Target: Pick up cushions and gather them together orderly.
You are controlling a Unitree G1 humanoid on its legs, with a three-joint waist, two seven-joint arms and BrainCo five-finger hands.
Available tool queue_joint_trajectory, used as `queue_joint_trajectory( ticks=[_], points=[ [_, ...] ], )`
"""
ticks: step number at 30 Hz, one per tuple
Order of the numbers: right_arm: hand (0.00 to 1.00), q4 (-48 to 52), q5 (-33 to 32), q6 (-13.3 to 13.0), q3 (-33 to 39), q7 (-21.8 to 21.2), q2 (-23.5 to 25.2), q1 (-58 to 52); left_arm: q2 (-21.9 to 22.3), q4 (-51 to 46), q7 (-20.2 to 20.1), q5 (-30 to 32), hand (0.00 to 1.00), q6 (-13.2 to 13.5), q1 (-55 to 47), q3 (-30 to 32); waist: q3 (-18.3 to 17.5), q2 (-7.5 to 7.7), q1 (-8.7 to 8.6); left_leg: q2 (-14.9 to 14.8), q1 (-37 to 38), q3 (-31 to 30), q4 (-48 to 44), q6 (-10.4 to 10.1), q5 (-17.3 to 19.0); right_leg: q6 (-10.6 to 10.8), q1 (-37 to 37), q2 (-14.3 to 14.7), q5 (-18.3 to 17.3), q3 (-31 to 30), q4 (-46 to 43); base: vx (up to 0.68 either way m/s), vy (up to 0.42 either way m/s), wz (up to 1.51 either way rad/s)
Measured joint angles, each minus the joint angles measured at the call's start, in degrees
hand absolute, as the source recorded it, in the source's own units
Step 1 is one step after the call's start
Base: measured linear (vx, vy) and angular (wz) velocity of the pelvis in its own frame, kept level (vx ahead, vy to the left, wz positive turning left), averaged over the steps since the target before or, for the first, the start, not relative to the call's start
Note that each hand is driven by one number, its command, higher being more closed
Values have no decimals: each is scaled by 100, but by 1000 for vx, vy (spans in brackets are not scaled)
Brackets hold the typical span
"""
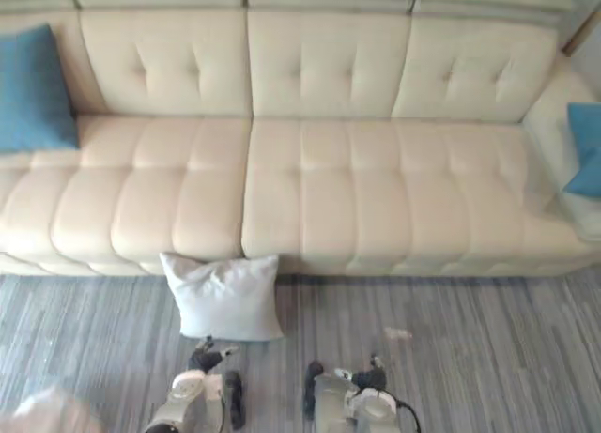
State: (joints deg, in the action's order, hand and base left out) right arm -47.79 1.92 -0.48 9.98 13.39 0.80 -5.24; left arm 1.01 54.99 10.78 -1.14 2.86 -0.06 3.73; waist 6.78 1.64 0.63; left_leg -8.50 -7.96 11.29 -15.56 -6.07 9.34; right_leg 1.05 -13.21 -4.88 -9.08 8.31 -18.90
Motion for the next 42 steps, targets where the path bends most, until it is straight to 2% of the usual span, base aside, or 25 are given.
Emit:
queue_joint_trajectory(
  ticks=[4, 7, 11, 14, 17, 20, 21, 22, 23, 24, 25, 26, 27, 28, 29, 30, 31, 32, 34, 35, 36, 37, 38, 40, 42],
  points=[
    [0, -243, 38, -13, 268, -106, 17, -7, 18, 198, -110, 171, 0, -66, -87, 207, -150, -132, 4, 16, 550, 36, 498, -31, -103, 48, 552, 91, 112, 4, 484, 145, 11, -4],
    [0, -487, 46, -24, 333, -165, -57, 32, 24, 299, -118, 336, 0, -77, -129, 207, -258, -175, 3, 51, 727, 13, 684, -32, -169, 90, 843, 131, 220, 47, 761, 109, 23, 4],
    [0, -643, 46, -23, 334, -199, -94, 62, 16, 306, -118, 351, 0, -81, -133, 211, -245, -177, 28, 131, 782, -107, 682, -7, -239, 109, 1051, 80, 265, 146, 930, 24, 28, 18],
    [0, -723, 46, -22, 306, -194, -93, 182, 37, 272, -112, 393, 0, -71, -59, 207, -186, -168, 36, 215, 400, -410, 444, 20, -298, 107, 965, -40, 264, 457, 871, -89, 8, 56],
    [0, -721, 45, -6, 298, -145, -104, 320, 48, 116, -99, 359, 0, -66, -34, 204, -75, -141, 127, 216, -77, -375, 346, 62, -420, 68, 574, -254, 238, 756, 630, -159, 28, 58],
    [0, -717, 44, 39, 302, -109, -156, 332, 37, 122, -95, 301, 0, -63, 7, 174, 23, -95, 108, -171, -182, 774, 8, 297, -257, 93, 554, -627, 164, 1154, 475, -136, 114, 72],
    [0, -717, 44, 41, 303, -107, -175, 330, 31, 125, -95, 301, 0, -62, 5, 165, 23, -95, 103, -213, -169, 846, -29, 328, -239, 135, 560, -662, 161, 1173, 468, -103, 279, 69],
    [0, -731, 44, 51, 301, -108, -289, 329, -11, 187, -97, 321, 0, -64, 6, 131, 48, -133, 31, -279, -4, 983, 99, 36, -216, 381, 575, -855, 177, 1213, 384, -48, 182, 43],
    [0, -741, 43, 57, 300, -108, -305, 334, -30, 189, -97, 322, 0, -65, 17, 130, 54, -128, 24, -210, 14, 977, 126, 48, -230, 430, 587, -904, 177, 1198, 385, -69, 305, 45],
    [0, -798, 45, 77, 288, -122, -293, 319, -158, 197, -95, 332, 0, -56, 21, 5, 80, -13, -5, 40, 118, 998, 325, 86, -236, 587, 654, -1081, 294, 1189, 577, -41, 178, 13],
    [0, -832, 45, 82, 282, -128, -281, 318, -222, 209, -95, 334, 0, -58, 11, -71, 65, 8, -5, 116, 121, 1004, 352, 101, -227, 617, 659, -1132, 346, 1187, 624, -32, 283, 11],
    [0, -905, 45, 89, 287, -143, -278, 333, -372, 215, -101, 344, 0, -62, -21, -209, 33, 80, -20, 308, 106, 1014, 314, 246, -134, 621, 663, -1319, 371, 1186, 639, 19, 350, 7],
    [0, -948, 46, 101, 294, -154, -315, 354, -465, 277, -108, 414, 0, -64, -20, -315, 45, 113, -34, 503, 110, 1036, 219, 400, 22, 579, 642, -1557, 396, 1163, 500, 39, 294, 7],
    [0, -943, 39, 102, 303, -164, -318, 342, -481, 293, -109, 447, 0, -63, -19, -332, 58, 118, -41, 570, 133, 1048, 199, 433, 75, 566, 639, -1645, 393, 1150, 395, 101, 347, -11],
    [0, -936, 44, 116, 331, -168, -362, 398, -474, 313, -105, 452, 0, -80, -13, -364, 153, 65, -66, 639, 261, 1155, 196, 508, 178, 182, 439, -1792, 540, 1097, -184, 70, 282, -35],
    [0, -929, 45, 139, 299, -177, -390, 536, -492, 321, -106, 453, 0, -87, -18, -365, 242, -51, -66, 636, 382, 1214, 252, 552, 213, -294, 121, -1814, 705, 988, -812, 98, 329, -38],
    [0, -931, 48, 146, 270, -178, -380, 593, -519, 322, -107, 453, 0, -90, -29, -366, 260, -81, -68, 634, 488, 1222, 286, 551, 213, -294, 12, -1791, 693, 890, -1091, 61, 199, -22],
    [0, -935, 52, 150, 247, -181, -330, 636, -563, 324, -108, 453, 0, -101, -70, -366, 288, -95, -119, 629, 624, 1223, 337, 588, 233, -163, -121, -1622, 498, 743, -1452, 118, 94, 1],
    [0, -975, 58, 151, 91, -199, -237, 616, -611, 370, -111, 460, 0, -102, -101, -358, 258, -35, -127, 629, 832, 1242, 468, 631, 223, 47, -167, -890, -6, 669, -1618, 185, 27, 14],
    [0, -979, 62, 154, 86, -205, -209, 629, -607, 391, -118, 464, 0, -101, -97, -358, 251, -27, -125, 633, 874, 1240, 507, 625, 217, 16, -166, -627, -111, 766, -1442, 245, -21, 13],
    [0, -979, 77, 151, 89, -207, -188, 650, -594, 425, -136, 481, 0, -102, -67, -354, 237, -4, -130, 694, 905, 1227, 551, 607, 206, -115, -135, -400, -157, 1050, -915, 223, -23, 3],
    [0, -979, 87, 150, 92, -207, -187, 656, -590, 426, -147, 493, 0, -103, -50, -351, 227, 22, -128, 717, 902, 1211, 551, 606, 206, -166, -93, -375, -178, 1106, -724, 250, -45, -5],
    [0, -993, 117, 152, 148, -205, -222, 650, -525, 443, -193, 531, 0, -104, -37, -251, 237, -26, -130, 741, 902, 1137, 573, 606, 206, -314, 133, -324, -231, 1233, -373, 246, -52, -9],
    [0, -1002, 161, 162, 299, -208, -256, 626, -380, 461, -215, 570, 0, -105, 30, -228, 268, -170, -155, 665, 961, 971, 504, 578, 190, -333, 398, -216, -193, 1304, -74, 262, -59, -1],
    [0, -973, 161, 164, 339, -205, -221, 531, -284, 467, -226, 615, 0, -100, 65, -118, 274, -142, -149, 545, 1016, 934, 139, 501, 239, -332, 764, -142, -192, 1360, 150, 232, -58, 14]
  ],
)
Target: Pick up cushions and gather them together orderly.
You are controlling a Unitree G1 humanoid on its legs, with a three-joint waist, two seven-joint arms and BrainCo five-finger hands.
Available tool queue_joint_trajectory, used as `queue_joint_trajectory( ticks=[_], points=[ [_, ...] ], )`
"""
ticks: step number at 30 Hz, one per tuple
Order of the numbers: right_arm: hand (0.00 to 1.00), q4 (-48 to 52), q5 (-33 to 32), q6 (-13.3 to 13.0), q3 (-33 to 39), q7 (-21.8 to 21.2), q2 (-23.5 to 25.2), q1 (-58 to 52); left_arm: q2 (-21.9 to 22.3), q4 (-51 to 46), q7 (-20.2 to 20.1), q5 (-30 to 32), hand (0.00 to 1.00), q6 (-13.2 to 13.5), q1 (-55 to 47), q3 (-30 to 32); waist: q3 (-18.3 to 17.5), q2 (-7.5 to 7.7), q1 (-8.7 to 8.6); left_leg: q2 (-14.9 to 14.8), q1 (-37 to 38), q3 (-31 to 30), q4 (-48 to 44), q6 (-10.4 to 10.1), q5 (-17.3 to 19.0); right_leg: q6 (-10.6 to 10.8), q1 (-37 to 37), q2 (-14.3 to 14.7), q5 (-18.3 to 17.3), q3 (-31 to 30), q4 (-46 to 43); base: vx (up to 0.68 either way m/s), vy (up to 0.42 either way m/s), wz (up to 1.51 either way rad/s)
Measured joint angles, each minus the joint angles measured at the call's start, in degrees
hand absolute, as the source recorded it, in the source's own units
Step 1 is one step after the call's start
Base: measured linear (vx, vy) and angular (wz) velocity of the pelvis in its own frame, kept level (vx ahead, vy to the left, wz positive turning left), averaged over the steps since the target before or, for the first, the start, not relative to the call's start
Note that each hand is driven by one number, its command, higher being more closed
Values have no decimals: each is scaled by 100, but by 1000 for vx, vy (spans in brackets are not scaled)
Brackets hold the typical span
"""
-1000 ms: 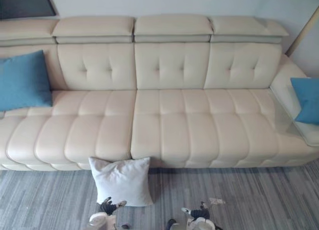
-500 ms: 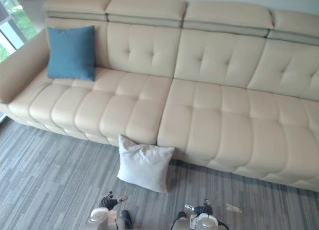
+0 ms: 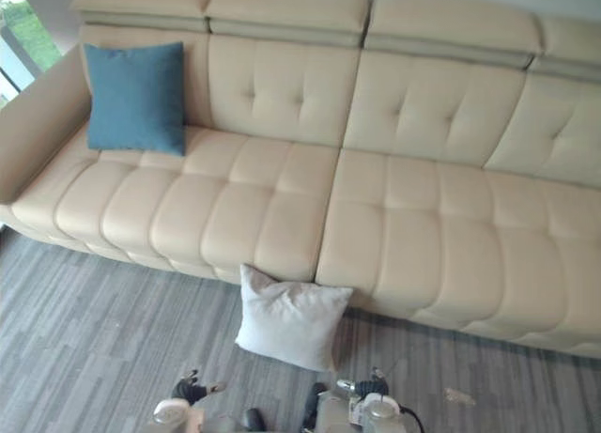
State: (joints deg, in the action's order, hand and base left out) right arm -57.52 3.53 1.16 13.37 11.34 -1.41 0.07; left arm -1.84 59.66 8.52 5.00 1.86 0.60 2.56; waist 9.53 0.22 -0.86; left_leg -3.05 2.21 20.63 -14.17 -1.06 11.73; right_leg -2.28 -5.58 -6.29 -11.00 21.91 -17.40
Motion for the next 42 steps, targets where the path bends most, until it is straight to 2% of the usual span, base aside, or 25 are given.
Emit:
queue_joint_trajectory(
  ticks=[1, 2, 4, 6, 8, 9, 10, 12, 16, 19, 26, 30, 33, 34, 36, 39, 40, 42],
  points=[
    [0, 41, -7, -4, -1, 9, 84, -67, 76, -83, -3, 34, 0, 10, 4, 102, 10, 29, 28, -195, -138, 2, -750, -175, 117, -1, 292, 72, 1, 9, 196, 208, -51, 15],
    [0, 46, -11, -5, -4, 13, 89, -77, 88, -112, -4, 48, 0, 11, 5, 111, 12, 38, 43, -278, -246, 5, -1107, -215, 142, -1, 377, 97, 1, -10, 262, 166, -15, -3],
    [0, 50, -15, -5, -10, 31, 103, -28, 173, -291, -8, 62, 0, 22, -7, 230, -5, 30, 144, -559, -748, -128, -2009, -276, 536, -5, 530, 179, 1, -196, 368, 158, 47, -45],
    [0, 53, -14, -6, -9, 50, 116, 96, 194, -338, -5, 59, 0, 21, -11, 274, 6, 36, 153, -617, -993, -446, -1820, -297, 606, -5, 524, 177, 1, -416, 347, 120, 108, -61],
    [0, 62, -14, -6, -19, 60, 140, 160, 218, -344, 1, 54, 0, 17, -4, 295, 11, -6, 203, -616, -1011, -1051, -1102, -263, 459, 19, 506, 179, -1, -736, 239, 100, 243, -84],
    [0, 63, -8, -6, -33, 75, 128, 135, 268, -334, 10, 51, 0, 21, -6, 299, -78, -85, 252, -568, -983, -1456, -724, -675, 139, 236, 430, 201, -65, -939, 143, 87, 234, -78],
    [0, 66, -9, -4, -34, 89, 147, 110, 282, -320, 15, 51, 0, 20, 4, 293, -130, -34, 268, -470, -945, -1442, -695, -655, 125, 372, 400, 175, -71, -1042, 174, 67, 208, -51],
    [0, 76, 24, 5, -45, 87, 223, -32, 261, -320, 14, 56, 0, 20, 59, 252, -193, 97, 241, -300, -884, -1299, -597, -621, 101, 488, 377, -8, -6, -1149, 314, 39, 179, -18],
    [0, 242, 100, 41, -11, 77, 294, -146, 232, -275, 11, 202, 0, -4, -27, 248, -203, 105, 245, -126, -530, -1058, -347, -562, 70, 660, 569, -165, 106, -1376, 498, 19, 134, -23],
    [0, 240, 108, 39, -2, 57, 311, -161, 210, -250, 10, 287, 0, -4, -87, 247, -251, 91, 248, -112, -380, -975, -153, -460, 1, 683, 572, -156, 122, -1465, 551, -28, -6, -21],
    [0, 180, 109, 39, -4, 63, 232, -198, 220, -165, 30, 270, 0, -5, -113, 255, -367, 37, 259, -140, -228, -927, 278, -510, -247, 622, 505, -45, 190, -1525, 609, -21, -41, -6],
    [0, 183, 103, 39, -42, 115, 101, 14, 213, -180, 155, 59, 0, -6, 114, 269, -204, 28, 269, -203, -932, -928, -61, -487, -245, 577, -234, -39, 151, -1558, 149, -65, -32, -1],
    [0, 270, 84, 42, -47, 230, 11, 330, 113, -406, 317, -250, 0, -5, 508, 303, 184, 48, 304, -348, -1958, -1018, -926, -405, -82, 533, -1185, -9, 64, -1568, -622, -166, -27, 1],
    [0, 300, 68, 40, -50, 298, -31, 532, 21, -517, 404, -403, 0, 0, 726, 310, 338, 100, 308, -391, -2361, -1040, -1352, -413, 42, 491, -1593, -34, -96, -1586, -1057, -190, -20, -1],
    [0, 348, 19, 40, -59, 345, -126, 738, -58, -633, 499, -455, 0, 5, 1015, 305, 502, 106, 318, -452, -2801, -1095, -1816, -428, 230, 477, -2030, -65, -287, -1587, -1502, -222, -18, -1],
    [0, 706, -123, 22, -38, 466, -178, 1010, -220, -836, 591, -554, 0, 31, 1493, 302, 592, 115, 320, -522, -3684, -1214, -2327, -423, 338, 488, -2888, -90, -444, -1579, -2040, -217, -33, 8],
    [0, 732, -198, 24, 14, 544, -200, 1277, -344, -909, 642, -637, 0, 41, 1819, 300, 611, 118, 317, -540, -4265, -1276, -2517, -386, 298, 450, -3452, -92, -410, -1561, -2218, -175, -27, 5],
    [0, 742, -247, 26, 108, 572, -216, 1548, -433, -961, 667, -685, 0, 41, 2103, 273, 705, 127, 314, -541, -4611, -1324, -2608, -376, 274, 426, -3782, -100, -398, -1543, -2325, -96, -21, 6]
  ],
)
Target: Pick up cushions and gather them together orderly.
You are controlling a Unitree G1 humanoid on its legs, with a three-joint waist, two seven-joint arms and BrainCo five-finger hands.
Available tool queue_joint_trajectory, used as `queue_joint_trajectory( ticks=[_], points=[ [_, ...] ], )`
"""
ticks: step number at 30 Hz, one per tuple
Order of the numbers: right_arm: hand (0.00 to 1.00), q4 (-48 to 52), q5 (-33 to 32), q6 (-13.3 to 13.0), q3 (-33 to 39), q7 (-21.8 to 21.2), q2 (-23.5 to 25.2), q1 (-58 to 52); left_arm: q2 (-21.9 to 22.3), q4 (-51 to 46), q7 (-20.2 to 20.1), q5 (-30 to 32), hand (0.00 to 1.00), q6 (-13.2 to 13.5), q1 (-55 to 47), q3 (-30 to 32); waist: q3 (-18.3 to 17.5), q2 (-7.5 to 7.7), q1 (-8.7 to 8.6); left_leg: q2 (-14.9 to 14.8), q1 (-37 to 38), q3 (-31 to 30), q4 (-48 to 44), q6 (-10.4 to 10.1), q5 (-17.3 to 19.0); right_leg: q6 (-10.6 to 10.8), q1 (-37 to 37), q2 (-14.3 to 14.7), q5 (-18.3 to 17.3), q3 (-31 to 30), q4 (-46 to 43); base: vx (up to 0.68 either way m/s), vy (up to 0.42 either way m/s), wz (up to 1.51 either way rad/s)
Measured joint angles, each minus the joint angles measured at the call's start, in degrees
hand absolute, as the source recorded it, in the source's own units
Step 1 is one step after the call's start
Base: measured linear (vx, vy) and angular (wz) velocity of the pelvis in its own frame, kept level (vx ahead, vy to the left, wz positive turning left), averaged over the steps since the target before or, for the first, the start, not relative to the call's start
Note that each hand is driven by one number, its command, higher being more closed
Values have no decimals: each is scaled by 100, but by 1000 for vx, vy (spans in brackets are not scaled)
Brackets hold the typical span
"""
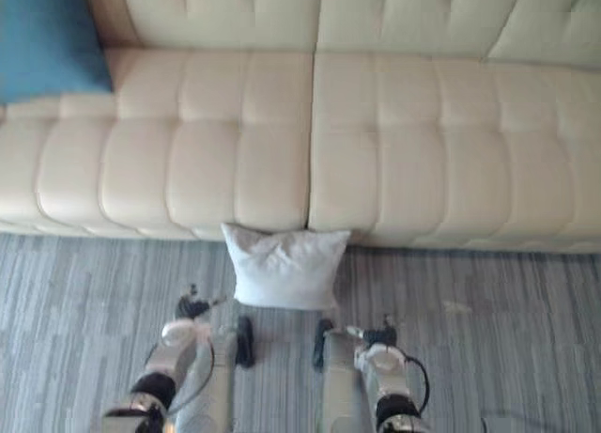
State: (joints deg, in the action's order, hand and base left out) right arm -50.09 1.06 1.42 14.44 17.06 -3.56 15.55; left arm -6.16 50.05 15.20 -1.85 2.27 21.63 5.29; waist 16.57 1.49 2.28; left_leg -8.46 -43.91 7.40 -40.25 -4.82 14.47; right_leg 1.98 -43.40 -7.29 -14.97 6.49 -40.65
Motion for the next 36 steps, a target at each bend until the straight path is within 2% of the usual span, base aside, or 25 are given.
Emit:
queue_joint_trajectory(
  ticks=[3, 4, 7, 13, 18, 20, 21, 25, 28, 32, 36],
  points=[
    [0, 230, -119, -2, 236, 157, 3, 599, -175, -170, 100, -208, 0, 14, 651, -44, 115, 9, 0, -18, -854, -102, -280, 26, -63, -36, -815, -19, 34, 77, -294, -65, -23, 9],
    [0, 262, -149, -4, 313, 211, -37, 860, -246, -211, 111, -289, 0, 23, 895, -90, 159, -1, -7, -31, -1157, -151, -378, 17, -86, -99, -1102, -31, 72, 96, -407, -22, -19, 10],
    [0, 335, -354, -28, 307, 326, -262, 1718, -423, -215, 156, -430, 0, 69, 1617, -249, 312, -3, -7, -77, -1866, -207, -712, -33, -130, -112, -1797, -72, 45, 112, -781, 5, -13, 11],
    [0, 455, -455, -117, -117, 454, -589, 3027, -649, -230, 257, -514, 0, 126, 2732, -475, 660, 7, -5, -109, -2719, -270, -1052, -26, -122, -65, -2658, -84, -8, 96, -1151, -26, -7, 1],
    [0, 486, -456, -120, -534, 659, -559, 3769, -643, -377, 397, -493, 0, 128, 3375, -533, 890, 16, -1, -165, -3273, -247, -1232, -17, -114, -48, -3246, -82, -22, 60, -1371, -54, 6, -4],
    [0, 490, -464, -131, -696, 710, -517, 3969, -622, -472, 593, -495, 0, 131, 3544, -584, 891, 15, 7, -183, -3493, -252, -1290, -17, -114, -56, -3478, -79, -27, 62, -1444, -40, 13, -2],
    [100, 505, -512, -148, -779, 782, -481, 4061, -603, -480, 667, -495, 100, 131, 3632, -589, 891, 14, 11, -186, -3582, -258, -1306, -19, -116, -61, -3569, -79, -30, 64, -1477, 0, 0, 0],
    [100, 624, -577, -155, -831, 1011, -283, 4221, -474, -633, 1058, -499, 100, 129, 3696, -609, 892, 15, 7, -199, -3697, -313, -1352, -27, -121, -63, -3681, -75, -30, 121, -1556, 3, 3, 1],
    [100, 632, -577, -155, -843, 1076, -337, 4208, -482, -758, 1240, -520, 100, 127, 3691, -558, 892, 14, 7, -197, -3698, -326, -1331, -41, -131, -63, -3684, -77, -30, 137, -1560, 6, 12, 3],
    [100, 704, -577, -208, -879, 1117, -363, 4117, -474, -958, 1347, -592, 100, 128, 3670, -532, 891, 14, -4, -194, -3695, -325, -1283, -73, -170, -77, -3680, -76, -22, 150, -1509, -1, 18, 1],
    [100, 1396, -580, -282, -1044, 1143, -330, 3574, -414, -1448, 1368, -618, 100, 131, 3342, -694, 891, 14, -24, -193, -3493, -321, -1158, -113, -227, -143, -3503, -69, 19, 176, -1410, 3, 17, 2]
  ],
)
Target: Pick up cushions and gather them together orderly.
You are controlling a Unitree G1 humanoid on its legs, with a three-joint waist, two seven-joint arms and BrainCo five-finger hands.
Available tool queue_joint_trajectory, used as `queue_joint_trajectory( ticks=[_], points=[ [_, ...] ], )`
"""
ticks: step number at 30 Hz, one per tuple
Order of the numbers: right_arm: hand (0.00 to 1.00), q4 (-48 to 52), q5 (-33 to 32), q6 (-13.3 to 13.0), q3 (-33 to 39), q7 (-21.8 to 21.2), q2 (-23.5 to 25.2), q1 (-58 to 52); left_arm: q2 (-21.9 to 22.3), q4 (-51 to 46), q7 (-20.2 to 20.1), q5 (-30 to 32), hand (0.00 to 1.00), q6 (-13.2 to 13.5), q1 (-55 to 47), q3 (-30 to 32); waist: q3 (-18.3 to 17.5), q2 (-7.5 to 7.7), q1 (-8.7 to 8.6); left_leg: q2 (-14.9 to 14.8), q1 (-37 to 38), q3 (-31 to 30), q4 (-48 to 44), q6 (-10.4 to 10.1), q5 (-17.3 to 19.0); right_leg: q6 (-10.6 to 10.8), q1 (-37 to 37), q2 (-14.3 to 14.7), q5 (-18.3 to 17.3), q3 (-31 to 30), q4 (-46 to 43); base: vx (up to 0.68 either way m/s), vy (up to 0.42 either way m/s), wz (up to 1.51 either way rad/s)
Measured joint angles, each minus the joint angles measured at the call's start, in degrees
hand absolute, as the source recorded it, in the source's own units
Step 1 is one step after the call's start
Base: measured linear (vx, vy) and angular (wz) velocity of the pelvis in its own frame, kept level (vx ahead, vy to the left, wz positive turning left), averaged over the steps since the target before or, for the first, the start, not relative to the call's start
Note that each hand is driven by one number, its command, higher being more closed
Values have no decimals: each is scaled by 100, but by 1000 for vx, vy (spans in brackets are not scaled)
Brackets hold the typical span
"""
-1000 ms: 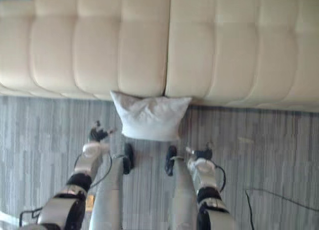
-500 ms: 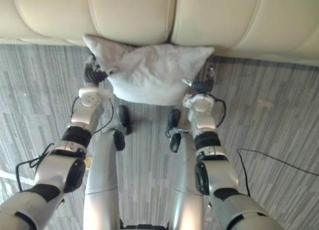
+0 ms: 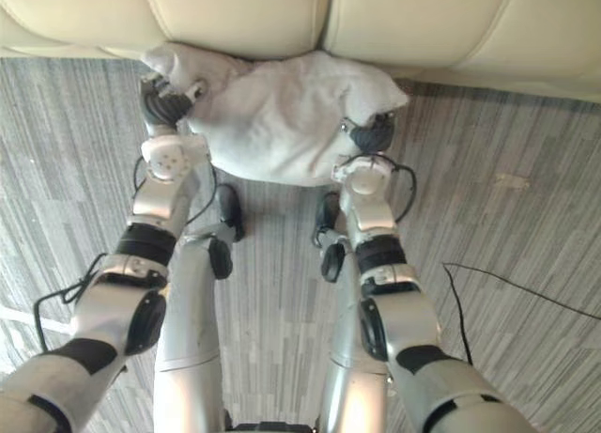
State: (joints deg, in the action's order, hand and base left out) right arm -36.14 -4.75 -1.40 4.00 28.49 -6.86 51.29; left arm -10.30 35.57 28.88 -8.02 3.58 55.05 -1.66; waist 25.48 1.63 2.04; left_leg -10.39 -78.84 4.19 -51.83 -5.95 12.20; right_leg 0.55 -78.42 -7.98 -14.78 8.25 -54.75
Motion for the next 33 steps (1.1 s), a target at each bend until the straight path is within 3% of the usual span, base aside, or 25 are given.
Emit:
queue_joint_trajectory(
  ticks=[2, 5, 11, 19, 22, 25, 30, 32, 33],
  points=[
    [100, 312, -18, -39, -84, 3, 10, -359, 71, -270, 0, 0, 100, 18, -319, -103, 0, 0, -15, -5, 335, 11, 183, -37, -41, -55, 331, 15, 35, 41, 165, 12, 9, -2],
    [100, 1154, -18, -153, -272, -2, 13, -1221, 238, -1054, -1, -39, 100, 253, -1156, -418, -10, -1, -65, -7, 1226, 32, 704, -68, -165, -149, 1217, 103, 145, 95, 721, 43, 5, -5],
    [100, 2564, 4, -241, -544, -54, 28, -2805, 382, -2363, -59, -136, 100, 417, -2484, -963, -34, -1, -191, 23, 2894, 241, 1561, -79, -289, -129, 2803, 219, 325, 78, 1600, 53, 12, -12],
    [100, 4053, 260, -309, -984, -496, 30, -5045, 492, -3682, -452, -338, 100, 691, -4644, -1358, -832, -2, -183, 93, 5050, 422, 2635, -90, -294, -75, 4862, 304, 296, 110, 2556, 114, -8, -3],
    [100, 4530, 454, -313, -1134, -662, 48, -5947, 488, -3970, -585, -347, 100, 751, -5411, -1503, -1335, -5, -172, 119, 5757, 490, 3054, -92, -294, -38, 5545, 341, 276, 114, 2960, 158, 5, -2],
    [100, 4737, 743, -318, -1143, -786, 185, -6481, 478, -4106, -671, -347, 100, 756, -5923, -1627, -1734, 9, -168, 111, 6269, 623, 3399, -104, -300, 3, 6010, 405, 305, 50, 3316, 135, 16, -12],
    [100, 4827, 1176, -317, -1154, -781, 249, -6809, 472, -4106, -674, -344, 100, 751, -6267, -1823, -1915, 3, -203, 100, 6728, 635, 3566, -108, -301, 15, 6504, 500, 345, -41, 3609, 101, 16, -11],
    [100, 4892, 1303, -318, -1184, -750, 265, -6889, 467, -4105, -674, -344, 100, 745, -6392, -1845, -1911, 9, -201, 68, 6772, 620, 3266, -108, -295, 14, 6659, 523, 344, -116, 3619, 80, -24, -26],
    [100, 4899, 1369, -317, -1267, -693, 262, -6892, 453, -4108, -673, -346, 100, 741, -6498, -1845, -1895, 9, -171, -21, 6644, 605, 2549, -71, -272, 7, 6828, 561, 329, -226, 3620, 51, -19, -41]
  ],
)
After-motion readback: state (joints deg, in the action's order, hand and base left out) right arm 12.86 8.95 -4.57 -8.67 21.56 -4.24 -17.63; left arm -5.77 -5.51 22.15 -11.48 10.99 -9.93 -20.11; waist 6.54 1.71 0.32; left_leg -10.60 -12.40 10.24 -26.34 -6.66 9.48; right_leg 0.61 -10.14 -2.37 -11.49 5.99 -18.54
